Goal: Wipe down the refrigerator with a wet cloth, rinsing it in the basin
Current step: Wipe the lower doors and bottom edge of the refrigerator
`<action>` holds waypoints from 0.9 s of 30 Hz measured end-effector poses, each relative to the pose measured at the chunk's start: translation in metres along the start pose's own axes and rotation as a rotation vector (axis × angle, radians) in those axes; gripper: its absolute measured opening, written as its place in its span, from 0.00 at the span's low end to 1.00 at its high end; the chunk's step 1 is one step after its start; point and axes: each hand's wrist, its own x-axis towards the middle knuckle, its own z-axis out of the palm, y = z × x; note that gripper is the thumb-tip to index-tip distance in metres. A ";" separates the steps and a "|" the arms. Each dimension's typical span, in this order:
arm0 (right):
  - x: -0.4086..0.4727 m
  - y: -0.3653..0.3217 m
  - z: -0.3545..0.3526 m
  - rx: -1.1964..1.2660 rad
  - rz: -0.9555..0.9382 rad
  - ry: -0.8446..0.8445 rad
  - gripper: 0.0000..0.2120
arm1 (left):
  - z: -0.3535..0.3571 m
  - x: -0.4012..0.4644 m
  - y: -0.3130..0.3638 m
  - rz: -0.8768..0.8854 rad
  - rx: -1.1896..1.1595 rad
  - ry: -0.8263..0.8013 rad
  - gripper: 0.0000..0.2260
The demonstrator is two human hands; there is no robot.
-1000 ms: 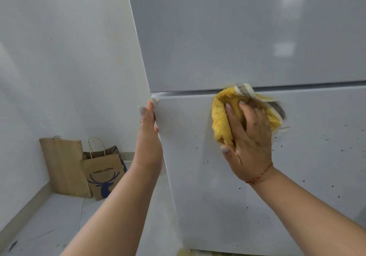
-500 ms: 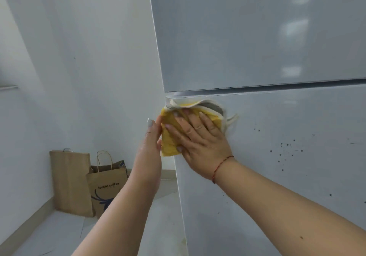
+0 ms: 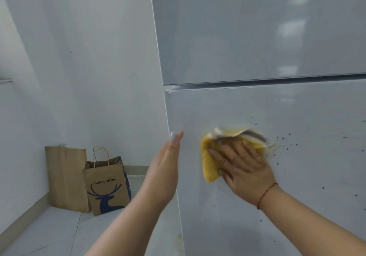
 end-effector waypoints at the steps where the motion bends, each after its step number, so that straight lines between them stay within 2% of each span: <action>1: 0.008 0.012 -0.006 0.010 0.068 0.029 0.29 | -0.003 0.006 0.006 0.084 0.001 0.010 0.36; 4: 0.044 0.040 -0.023 0.058 0.283 0.099 0.29 | -0.008 0.021 0.016 0.245 -0.001 -0.012 0.34; 7: 0.082 0.034 -0.030 0.094 0.364 0.141 0.29 | -0.011 0.033 0.021 0.360 -0.001 0.005 0.32; 9: 0.098 0.014 -0.027 0.108 0.296 0.131 0.29 | -0.009 0.039 0.027 0.433 0.032 0.023 0.26; 11: 0.102 -0.006 -0.021 0.133 0.147 0.087 0.28 | -0.003 0.045 0.029 0.521 0.116 0.061 0.22; 14: 0.095 -0.016 -0.012 0.167 -0.044 0.007 0.27 | 0.009 0.049 0.028 0.630 0.308 0.114 0.25; 16: 0.086 -0.010 -0.011 0.174 -0.076 -0.003 0.27 | 0.018 0.049 0.028 0.672 0.427 0.119 0.26; 22: 0.041 0.041 -0.021 0.069 0.099 0.050 0.30 | 0.051 0.060 0.032 0.775 0.545 0.016 0.27; 27: 0.006 0.091 -0.028 -0.020 0.269 0.092 0.29 | 0.071 0.073 0.030 0.902 0.790 -0.059 0.25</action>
